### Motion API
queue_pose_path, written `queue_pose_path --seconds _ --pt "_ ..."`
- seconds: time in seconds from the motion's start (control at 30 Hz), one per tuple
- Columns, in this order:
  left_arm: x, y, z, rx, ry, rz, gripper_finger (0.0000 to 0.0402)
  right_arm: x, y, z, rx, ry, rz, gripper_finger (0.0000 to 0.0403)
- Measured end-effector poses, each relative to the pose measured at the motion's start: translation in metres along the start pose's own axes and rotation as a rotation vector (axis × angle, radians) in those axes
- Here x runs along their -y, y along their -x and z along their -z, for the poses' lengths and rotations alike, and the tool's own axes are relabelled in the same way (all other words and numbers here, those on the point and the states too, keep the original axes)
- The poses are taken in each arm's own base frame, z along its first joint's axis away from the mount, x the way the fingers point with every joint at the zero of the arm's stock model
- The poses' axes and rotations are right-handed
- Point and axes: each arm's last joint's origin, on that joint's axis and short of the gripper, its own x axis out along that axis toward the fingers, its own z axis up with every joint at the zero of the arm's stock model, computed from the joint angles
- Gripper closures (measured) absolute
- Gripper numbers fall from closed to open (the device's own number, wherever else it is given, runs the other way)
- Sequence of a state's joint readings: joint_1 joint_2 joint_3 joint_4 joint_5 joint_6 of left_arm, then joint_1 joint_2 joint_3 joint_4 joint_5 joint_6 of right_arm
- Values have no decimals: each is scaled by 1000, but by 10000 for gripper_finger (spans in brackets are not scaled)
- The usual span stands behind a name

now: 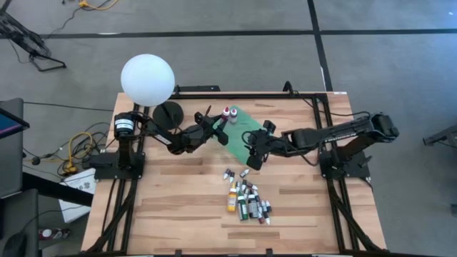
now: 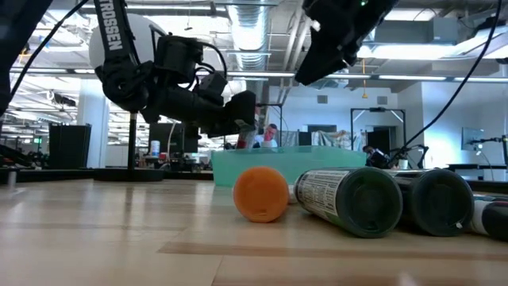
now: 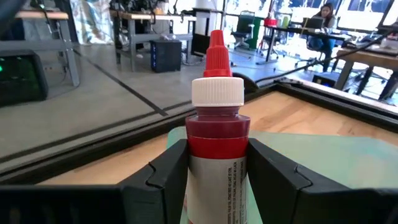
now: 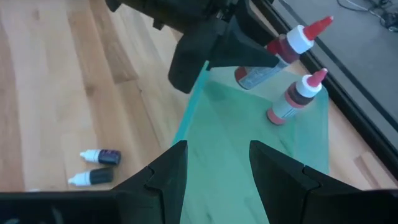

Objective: Pick & Place food coloring
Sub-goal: Put the large red food coloring bottle into the green bin

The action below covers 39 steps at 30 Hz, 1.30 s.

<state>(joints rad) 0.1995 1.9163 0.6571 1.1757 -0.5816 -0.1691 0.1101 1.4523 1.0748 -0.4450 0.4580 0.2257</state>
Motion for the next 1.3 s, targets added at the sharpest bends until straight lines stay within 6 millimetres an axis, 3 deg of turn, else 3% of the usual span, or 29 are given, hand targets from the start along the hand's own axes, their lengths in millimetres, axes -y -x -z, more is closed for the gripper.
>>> queue_pose_path --seconds 0.27,1.3 --pt "-4 -2 3 -37 -10 8 256 8 -7 -3 2 -5 9 239" --pt "-16 -9 2 -35 18 -36 256 5 -5 -4 15 -2 -3 239"
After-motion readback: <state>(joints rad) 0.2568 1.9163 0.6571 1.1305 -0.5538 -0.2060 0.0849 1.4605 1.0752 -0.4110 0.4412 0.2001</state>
